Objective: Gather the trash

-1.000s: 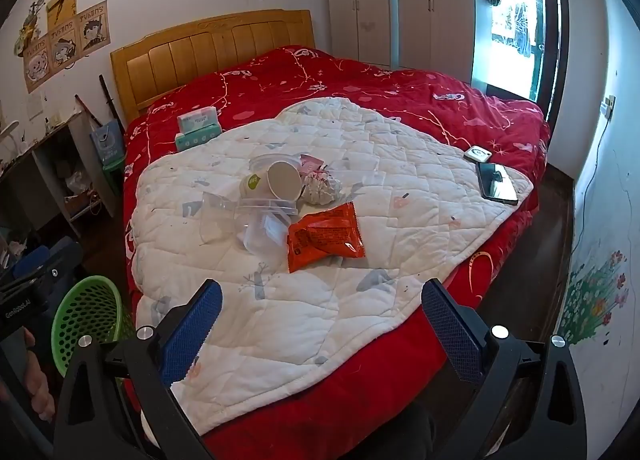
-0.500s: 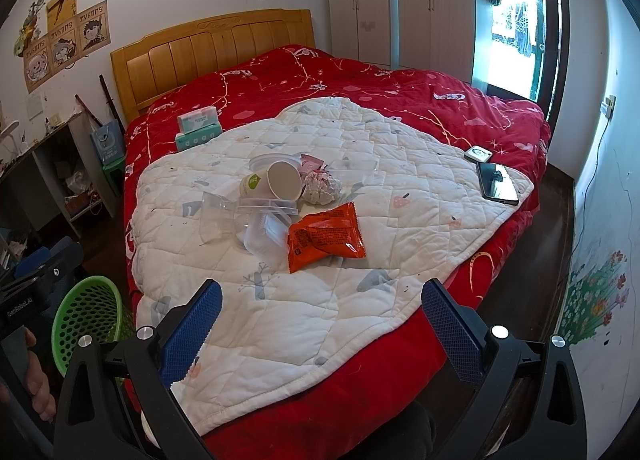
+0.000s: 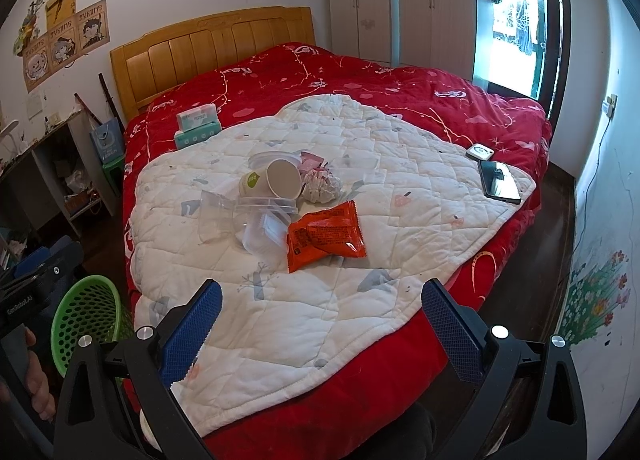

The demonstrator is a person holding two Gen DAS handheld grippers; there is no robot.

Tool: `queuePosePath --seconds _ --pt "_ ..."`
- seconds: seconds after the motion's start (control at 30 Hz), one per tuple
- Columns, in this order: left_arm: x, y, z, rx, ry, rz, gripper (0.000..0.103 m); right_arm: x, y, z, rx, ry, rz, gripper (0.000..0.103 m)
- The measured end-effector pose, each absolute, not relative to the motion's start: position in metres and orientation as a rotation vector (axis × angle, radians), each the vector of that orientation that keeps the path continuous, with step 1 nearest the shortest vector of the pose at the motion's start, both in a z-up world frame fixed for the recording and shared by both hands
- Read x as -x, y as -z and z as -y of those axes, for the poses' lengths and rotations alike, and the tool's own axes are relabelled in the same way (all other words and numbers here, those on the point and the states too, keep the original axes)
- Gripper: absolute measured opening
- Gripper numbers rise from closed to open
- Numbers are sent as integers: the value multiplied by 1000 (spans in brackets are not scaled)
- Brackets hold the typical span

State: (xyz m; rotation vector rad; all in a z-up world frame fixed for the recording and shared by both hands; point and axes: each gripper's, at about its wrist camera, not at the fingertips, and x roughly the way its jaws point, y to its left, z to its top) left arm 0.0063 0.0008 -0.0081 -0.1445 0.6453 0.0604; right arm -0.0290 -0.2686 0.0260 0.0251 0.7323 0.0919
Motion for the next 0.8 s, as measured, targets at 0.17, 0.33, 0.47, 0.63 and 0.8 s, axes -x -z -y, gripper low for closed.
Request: queuePosePath --seconds 0.17,0.33,0.47,0.63,0.8 --pt "-8 9 -1 147 -61 -649 98 24 -16 269 -27 -96 -742 97" --pt "-15 11 -1 148 -59 -662 98 16 -15 266 -25 -99 -754 97" --pt "-22 12 0 146 -55 -673 98 13 -14 266 -26 -100 -761 97" --pt "-29 12 1 141 -57 -676 98 2 -11 269 -30 -106 -778 97" --pt "-36 13 0 146 -56 -689 98 -10 -9 272 -28 -115 -782 97"
